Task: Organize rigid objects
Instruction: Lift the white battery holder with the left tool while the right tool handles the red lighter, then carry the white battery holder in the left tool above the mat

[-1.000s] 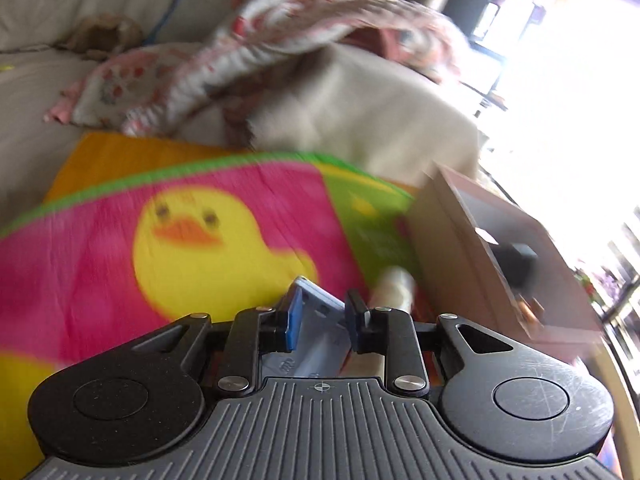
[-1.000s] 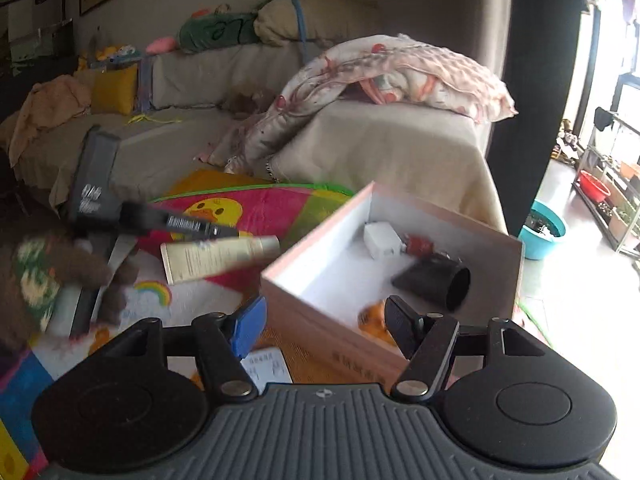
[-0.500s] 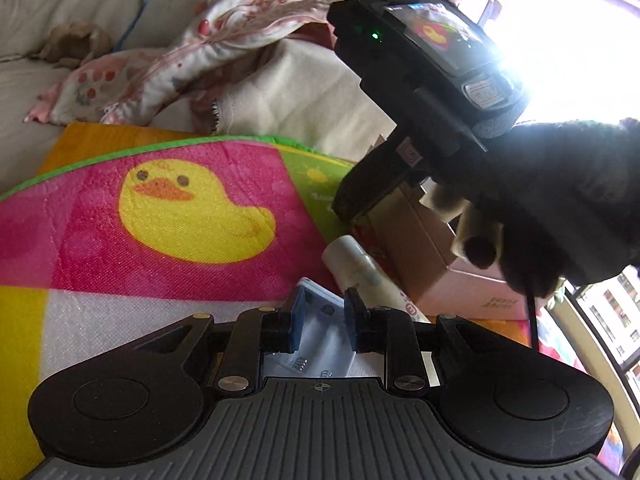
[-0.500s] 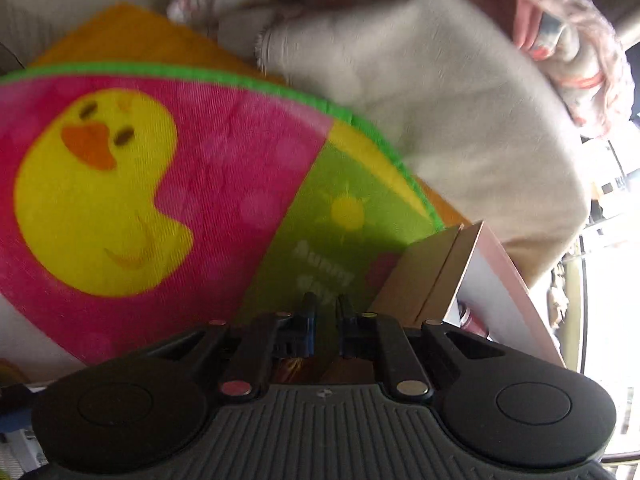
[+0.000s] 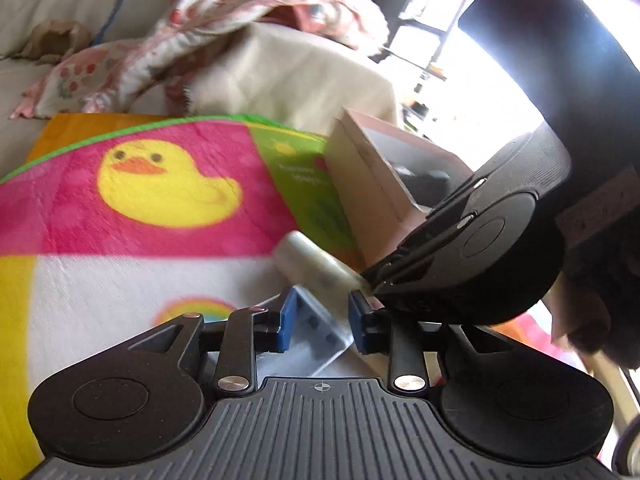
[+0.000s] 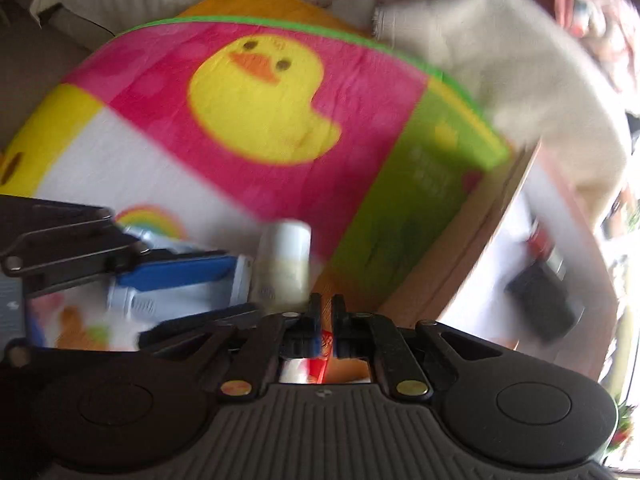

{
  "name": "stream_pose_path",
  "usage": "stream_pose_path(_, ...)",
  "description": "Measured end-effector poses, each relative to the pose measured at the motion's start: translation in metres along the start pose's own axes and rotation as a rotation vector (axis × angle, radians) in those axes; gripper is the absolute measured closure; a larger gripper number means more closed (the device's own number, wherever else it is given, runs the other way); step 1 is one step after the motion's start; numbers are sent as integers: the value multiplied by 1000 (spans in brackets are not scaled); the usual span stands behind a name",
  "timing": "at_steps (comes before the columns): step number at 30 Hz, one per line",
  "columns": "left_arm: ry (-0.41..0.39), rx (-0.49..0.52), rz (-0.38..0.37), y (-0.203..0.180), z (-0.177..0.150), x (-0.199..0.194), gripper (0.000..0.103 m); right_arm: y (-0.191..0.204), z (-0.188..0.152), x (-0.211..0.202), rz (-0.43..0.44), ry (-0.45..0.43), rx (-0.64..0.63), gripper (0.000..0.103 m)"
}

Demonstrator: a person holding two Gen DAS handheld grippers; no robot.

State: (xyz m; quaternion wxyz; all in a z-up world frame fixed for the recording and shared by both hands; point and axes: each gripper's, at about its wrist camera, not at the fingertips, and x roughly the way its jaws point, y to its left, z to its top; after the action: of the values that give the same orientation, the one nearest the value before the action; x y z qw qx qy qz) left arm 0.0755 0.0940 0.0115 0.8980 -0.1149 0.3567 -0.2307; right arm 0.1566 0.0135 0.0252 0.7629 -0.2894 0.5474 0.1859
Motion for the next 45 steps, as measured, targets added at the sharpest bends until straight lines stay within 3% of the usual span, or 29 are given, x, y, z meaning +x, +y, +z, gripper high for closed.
stream_pose_path(3,34,-17,-43,-6,-7,-6,72,-9,-17,-8,72,39,6,99)
stream_pose_path(5,23,-47,-60,-7,-7,-13,72,-22,-25,-22,103,19,43,99)
stream_pose_path(8,-59,-79,-50,-5,5,-21,72,-53,-40,-53,134,-99,143,98)
stream_pose_path(11,-114,-112,-38,-1,27,-13,72,-80,-64,-81,97,-238,201,95)
stream_pose_path(16,-136,-99,78,-6,45,6,72,-96,-119,-91,28,-391,227,73)
stream_pose_path(20,-113,-76,77,-14,24,-11,72,-99,-165,-74,49,-460,235,67)
stream_pose_path(22,-109,-17,82,-18,4,-29,72,-106,-188,-67,88,-469,274,66)
stream_pose_path(25,-96,43,146,-15,-20,-50,72,-113,-212,-47,138,-484,343,66)
stream_pose_path(28,-72,-63,148,4,-34,-56,72,-114,-228,-32,149,-516,398,65)
stream_pose_path(32,-68,-144,67,4,-40,-56,72,-115,-249,-20,211,-563,496,58)
stream_pose_path(36,8,-71,33,-23,-53,-51,71,-113,-264,-18,220,-616,553,51)
stream_pose_path(42,-10,169,135,-74,-63,-64,71,-117,-274,-14,271,-668,611,45)
stream_pose_path(45,38,285,153,-92,-63,-53,71,-116,-273,-14,265,-669,606,44)
